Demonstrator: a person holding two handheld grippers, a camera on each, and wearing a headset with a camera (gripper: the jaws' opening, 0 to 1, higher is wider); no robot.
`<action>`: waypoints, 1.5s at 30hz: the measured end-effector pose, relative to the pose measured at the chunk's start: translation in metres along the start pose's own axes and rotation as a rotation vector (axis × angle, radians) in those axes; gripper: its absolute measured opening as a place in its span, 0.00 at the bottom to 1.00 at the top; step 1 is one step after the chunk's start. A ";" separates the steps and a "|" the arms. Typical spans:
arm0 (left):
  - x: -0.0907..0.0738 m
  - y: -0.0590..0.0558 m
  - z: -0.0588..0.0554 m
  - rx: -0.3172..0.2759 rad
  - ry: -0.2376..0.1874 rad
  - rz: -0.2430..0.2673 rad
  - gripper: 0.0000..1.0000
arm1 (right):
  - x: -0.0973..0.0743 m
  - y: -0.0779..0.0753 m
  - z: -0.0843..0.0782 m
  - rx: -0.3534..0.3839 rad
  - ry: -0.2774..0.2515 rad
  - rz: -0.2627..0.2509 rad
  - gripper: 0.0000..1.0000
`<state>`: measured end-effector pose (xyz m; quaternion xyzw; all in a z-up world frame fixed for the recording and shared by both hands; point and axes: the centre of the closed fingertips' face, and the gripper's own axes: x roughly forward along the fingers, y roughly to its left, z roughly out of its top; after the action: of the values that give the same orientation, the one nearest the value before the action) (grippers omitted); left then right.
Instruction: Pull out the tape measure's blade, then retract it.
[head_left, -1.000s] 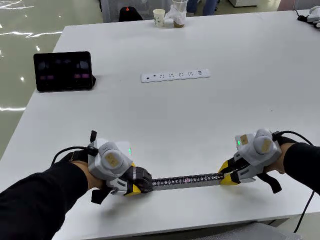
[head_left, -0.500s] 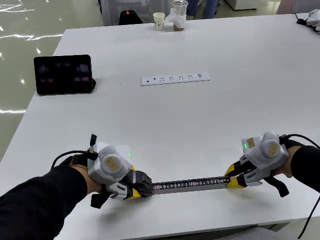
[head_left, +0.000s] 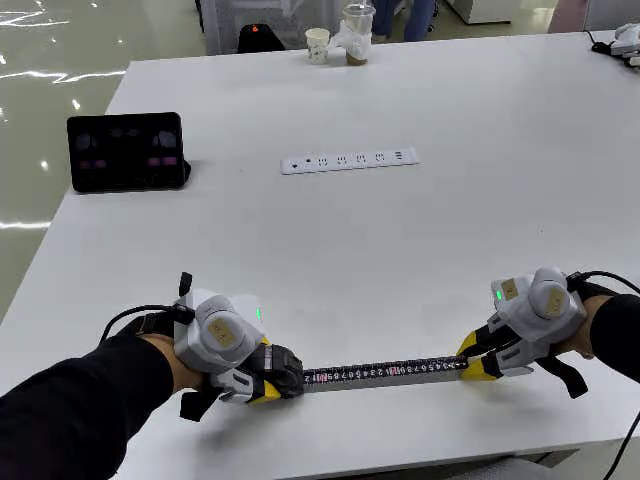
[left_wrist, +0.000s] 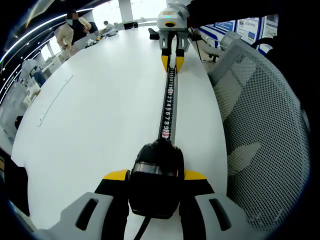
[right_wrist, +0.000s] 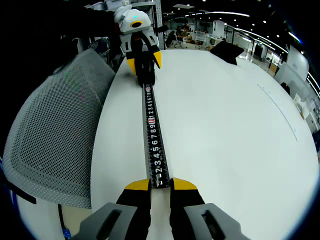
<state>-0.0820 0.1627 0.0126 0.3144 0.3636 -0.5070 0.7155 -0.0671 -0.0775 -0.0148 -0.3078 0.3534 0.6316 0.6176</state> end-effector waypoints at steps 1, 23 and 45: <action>0.000 0.000 0.000 0.000 0.000 0.000 0.33 | 0.000 0.000 -0.001 0.002 0.000 -0.001 0.10; 0.000 0.000 0.000 0.000 -0.003 0.002 0.33 | -0.010 0.003 -0.007 0.007 0.003 -0.004 0.10; 0.001 0.001 0.001 -0.019 -0.013 0.002 0.34 | -0.010 0.004 -0.006 0.008 0.065 -0.008 0.12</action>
<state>-0.0804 0.1616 0.0129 0.3044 0.3635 -0.5048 0.7214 -0.0706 -0.0882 -0.0096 -0.3273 0.3745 0.6174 0.6094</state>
